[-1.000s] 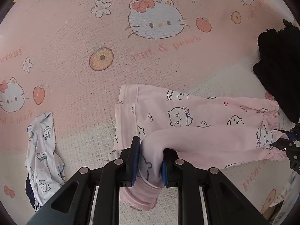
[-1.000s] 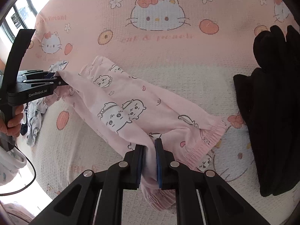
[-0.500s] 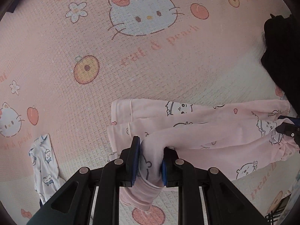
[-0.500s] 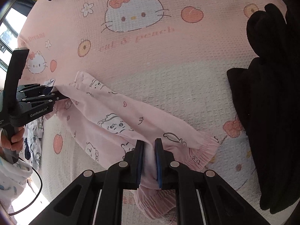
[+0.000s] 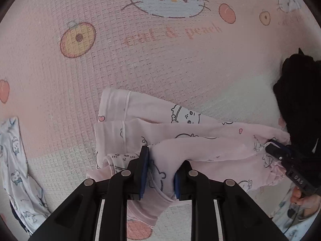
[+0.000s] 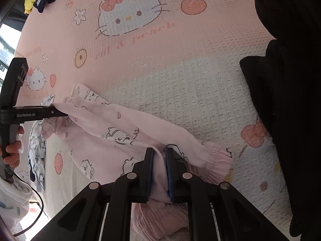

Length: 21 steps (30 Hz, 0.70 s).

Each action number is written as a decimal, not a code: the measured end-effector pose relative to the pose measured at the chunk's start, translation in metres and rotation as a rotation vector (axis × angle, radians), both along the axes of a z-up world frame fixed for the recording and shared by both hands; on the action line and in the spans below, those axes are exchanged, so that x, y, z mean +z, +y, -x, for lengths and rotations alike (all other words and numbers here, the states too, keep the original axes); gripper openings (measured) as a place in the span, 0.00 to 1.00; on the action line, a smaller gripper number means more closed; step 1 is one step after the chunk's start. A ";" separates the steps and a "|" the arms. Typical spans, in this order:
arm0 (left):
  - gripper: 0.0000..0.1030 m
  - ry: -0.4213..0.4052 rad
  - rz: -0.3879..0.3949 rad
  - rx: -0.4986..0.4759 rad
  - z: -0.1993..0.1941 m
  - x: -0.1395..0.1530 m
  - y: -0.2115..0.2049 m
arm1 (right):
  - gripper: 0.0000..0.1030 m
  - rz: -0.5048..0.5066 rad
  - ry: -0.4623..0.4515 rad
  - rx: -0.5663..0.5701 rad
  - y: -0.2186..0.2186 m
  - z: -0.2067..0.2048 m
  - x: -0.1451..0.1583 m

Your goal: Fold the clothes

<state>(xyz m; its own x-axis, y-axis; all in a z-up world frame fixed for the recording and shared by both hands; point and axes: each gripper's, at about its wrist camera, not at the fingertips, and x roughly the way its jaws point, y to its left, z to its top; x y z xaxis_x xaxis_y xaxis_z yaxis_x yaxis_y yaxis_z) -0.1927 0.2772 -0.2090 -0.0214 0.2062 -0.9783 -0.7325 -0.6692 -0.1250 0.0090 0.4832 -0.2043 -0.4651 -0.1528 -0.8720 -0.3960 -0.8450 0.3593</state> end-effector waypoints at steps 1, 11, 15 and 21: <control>0.18 -0.024 -0.016 0.005 0.002 0.003 -0.003 | 0.13 0.002 0.001 -0.003 0.001 -0.001 0.000; 0.61 0.055 -0.079 -0.089 -0.012 0.048 -0.008 | 0.19 -0.035 -0.010 -0.007 0.000 0.005 -0.001; 0.68 0.061 -0.099 -0.093 -0.012 0.053 -0.009 | 0.60 -0.022 0.036 -0.016 0.000 0.001 0.014; 0.68 0.120 -0.089 -0.044 -0.013 0.049 -0.021 | 0.66 -0.034 0.101 -0.075 0.008 -0.018 0.043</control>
<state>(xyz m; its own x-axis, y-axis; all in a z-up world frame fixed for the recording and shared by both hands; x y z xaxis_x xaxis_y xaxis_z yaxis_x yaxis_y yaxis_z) -0.1793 0.2565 -0.1603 -0.1260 0.2954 -0.9470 -0.7740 -0.6264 -0.0924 0.0269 0.4916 -0.1613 -0.5599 -0.0853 -0.8241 -0.4220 -0.8266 0.3723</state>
